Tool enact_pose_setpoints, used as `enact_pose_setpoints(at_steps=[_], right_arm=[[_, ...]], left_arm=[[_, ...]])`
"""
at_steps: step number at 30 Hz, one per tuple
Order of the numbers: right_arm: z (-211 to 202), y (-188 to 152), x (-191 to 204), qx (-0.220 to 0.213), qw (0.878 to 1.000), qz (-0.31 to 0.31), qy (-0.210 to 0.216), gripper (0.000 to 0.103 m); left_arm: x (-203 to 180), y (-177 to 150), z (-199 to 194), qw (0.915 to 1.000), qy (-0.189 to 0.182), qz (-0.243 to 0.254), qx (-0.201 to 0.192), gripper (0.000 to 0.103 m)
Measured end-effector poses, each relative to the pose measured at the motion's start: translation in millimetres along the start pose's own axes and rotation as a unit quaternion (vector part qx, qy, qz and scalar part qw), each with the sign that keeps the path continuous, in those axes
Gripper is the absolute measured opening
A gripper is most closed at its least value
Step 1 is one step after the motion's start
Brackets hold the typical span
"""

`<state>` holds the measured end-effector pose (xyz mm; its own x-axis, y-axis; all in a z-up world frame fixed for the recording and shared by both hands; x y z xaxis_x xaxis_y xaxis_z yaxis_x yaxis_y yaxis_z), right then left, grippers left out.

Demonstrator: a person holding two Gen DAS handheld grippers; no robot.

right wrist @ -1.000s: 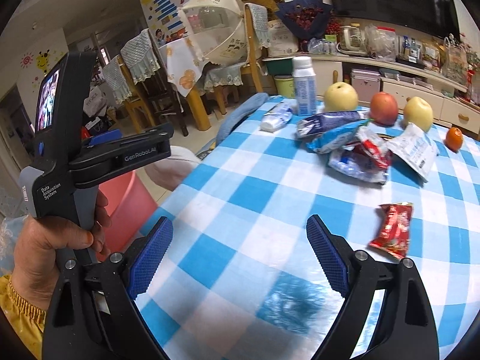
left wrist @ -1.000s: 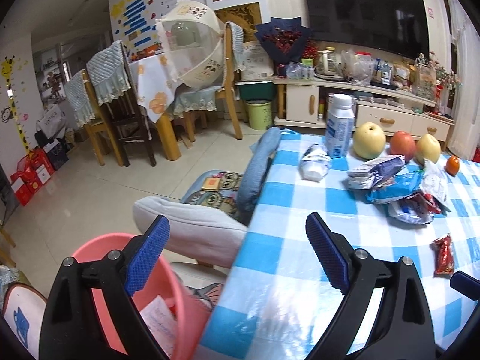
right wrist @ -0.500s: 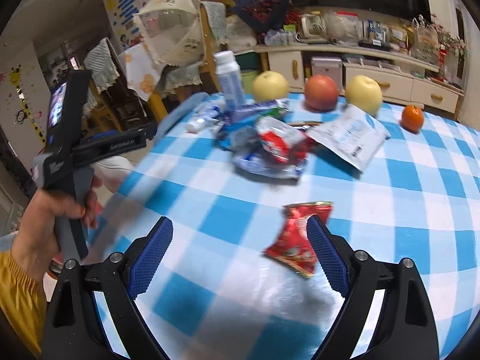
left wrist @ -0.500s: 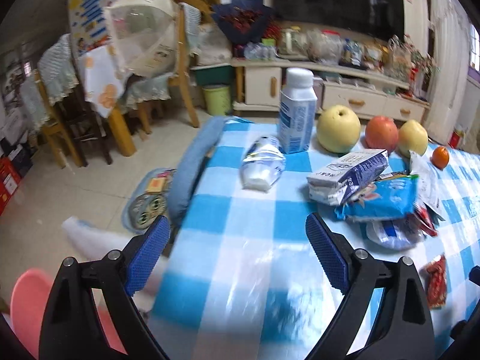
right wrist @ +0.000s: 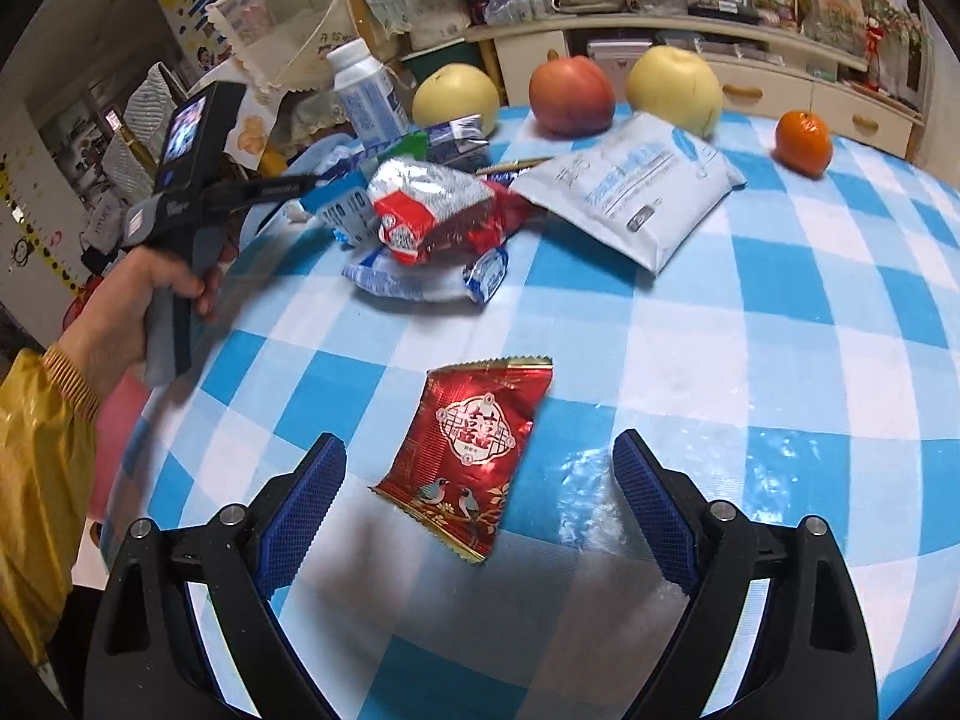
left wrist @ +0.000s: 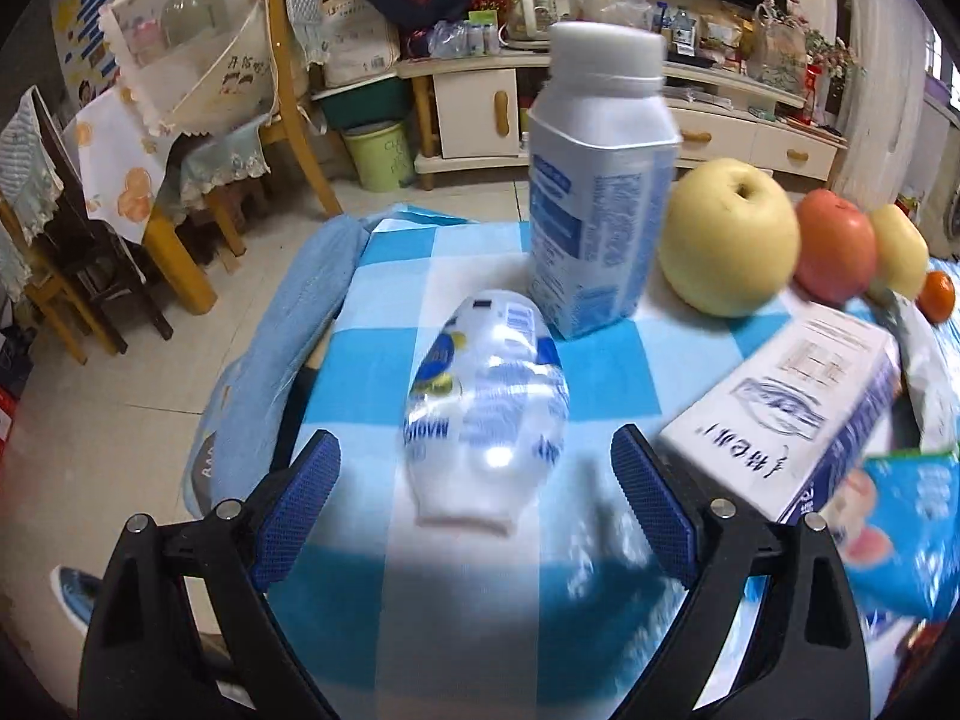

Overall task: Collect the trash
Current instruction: 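Grasp the crushed clear plastic bottle with left gripper while right gripper grasps red candy wrapper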

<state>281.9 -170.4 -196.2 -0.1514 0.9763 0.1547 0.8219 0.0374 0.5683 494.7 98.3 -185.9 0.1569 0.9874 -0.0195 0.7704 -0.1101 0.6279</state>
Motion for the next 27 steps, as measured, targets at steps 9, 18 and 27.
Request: enact_pose_setpoints(at_steps=[9,18,27], right_arm=[[10,4,5,-0.003,1.000,0.002,0.003,0.086],[10,1,13,-0.024,0.998,-0.036,-0.034,0.053],[6,-3,2,-0.021,0.999,-0.022,-0.012,0.044]], left_arm=[[-9,9,26,0.9994,-0.013,0.021,0.022,0.076],[-17,5,24,0.9993,-0.036,-0.006,0.011,0.062],[-47,-26,-2,0.9977,-0.067,-0.006,0.011,0.062]])
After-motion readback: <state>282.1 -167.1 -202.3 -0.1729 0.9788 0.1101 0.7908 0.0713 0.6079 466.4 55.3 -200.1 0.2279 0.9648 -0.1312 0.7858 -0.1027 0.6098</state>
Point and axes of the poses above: each gripper's, at about its wrist camera, not at the fingertips, and z roughly the way its jaws point, x to its left, y to its top, the point moved 4 cm from there along z, roughly the way its jaws point, and after that the axes turned 10 degrees about -y, right-handed, at the moved point
